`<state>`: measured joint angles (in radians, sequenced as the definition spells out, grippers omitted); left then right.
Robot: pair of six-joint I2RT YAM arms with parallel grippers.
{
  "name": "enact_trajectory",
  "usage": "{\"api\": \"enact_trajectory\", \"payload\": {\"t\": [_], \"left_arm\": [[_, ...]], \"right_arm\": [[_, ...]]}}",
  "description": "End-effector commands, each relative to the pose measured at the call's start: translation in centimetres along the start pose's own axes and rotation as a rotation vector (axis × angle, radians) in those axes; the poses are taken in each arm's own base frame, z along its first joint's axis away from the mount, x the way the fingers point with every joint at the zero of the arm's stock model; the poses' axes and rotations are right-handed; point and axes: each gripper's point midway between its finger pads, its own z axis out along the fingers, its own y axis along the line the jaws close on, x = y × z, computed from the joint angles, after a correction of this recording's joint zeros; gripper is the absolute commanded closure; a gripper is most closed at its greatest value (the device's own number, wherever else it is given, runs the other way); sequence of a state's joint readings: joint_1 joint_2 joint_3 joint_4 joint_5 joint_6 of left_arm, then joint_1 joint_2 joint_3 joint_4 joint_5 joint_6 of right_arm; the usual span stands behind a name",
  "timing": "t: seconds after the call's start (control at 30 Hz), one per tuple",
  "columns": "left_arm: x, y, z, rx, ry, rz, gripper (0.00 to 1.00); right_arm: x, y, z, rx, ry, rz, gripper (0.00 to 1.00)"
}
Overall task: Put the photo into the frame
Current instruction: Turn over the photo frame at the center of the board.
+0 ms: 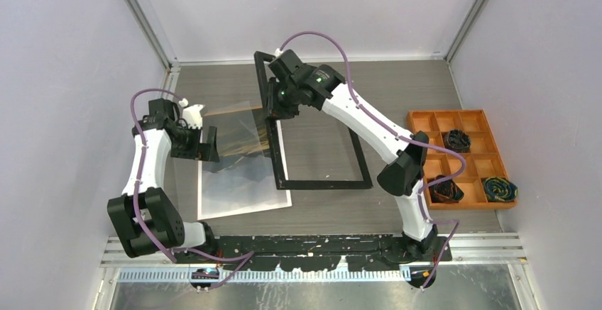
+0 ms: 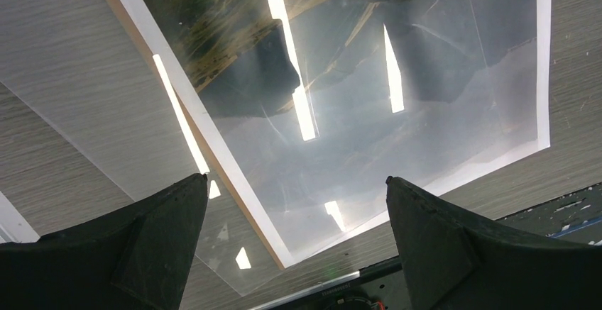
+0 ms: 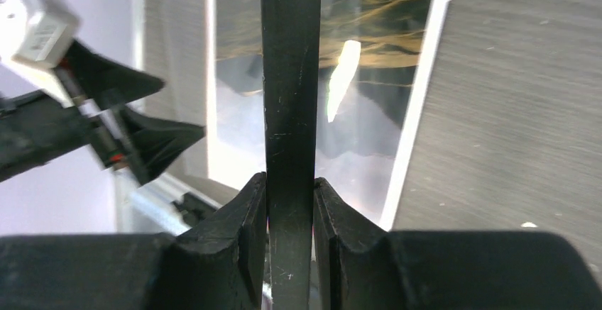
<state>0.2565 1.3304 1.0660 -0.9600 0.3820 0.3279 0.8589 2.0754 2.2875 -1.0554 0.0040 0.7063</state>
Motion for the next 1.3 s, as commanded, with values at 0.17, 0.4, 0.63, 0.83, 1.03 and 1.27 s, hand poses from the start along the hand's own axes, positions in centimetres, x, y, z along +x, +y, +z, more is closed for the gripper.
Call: {"api": "enact_trajectory", "payload": {"t": [0.17, 0.4, 0.63, 0.83, 1.03, 1.27], "left_arm": [[-0.7, 0.0, -0.7, -0.011, -0.031, 0.034, 0.02], [-1.6, -0.5, -1.2, 0.011, -0.052, 0.023, 0.02], [-3.1, -1.9, -1.7, 0.028, -0.082, 0.040, 0.01], [-4.3, -3.1, -2.9, 0.040, -0.122, 0.054, 0.01], [-6.2, -5.3, -5.1, 0.066, -0.188, 0.093, 0.00], [-8.3, -9.1, -6.8, 0.104, -0.240, 0.154, 0.00]], "right_arm": [[-3.8, 6.4, -9.2, -0.430, 0.011, 0.238, 0.99], [-7.3, 5.5, -11.9, -0.749, 0.022, 0.511, 0.99], [-9.4, 7.6, -14.8, -0.935, 0.005, 0.532, 0.99], [-8.6, 7.6, -14.8, -0.953, 0.020, 0.480, 0.99], [-6.7, 6.6, -14.0, -0.986, 0.057, 0.444, 0.99], [-5.7, 5.5, -14.0, -1.052, 0.071, 0.428, 0.99]]}}
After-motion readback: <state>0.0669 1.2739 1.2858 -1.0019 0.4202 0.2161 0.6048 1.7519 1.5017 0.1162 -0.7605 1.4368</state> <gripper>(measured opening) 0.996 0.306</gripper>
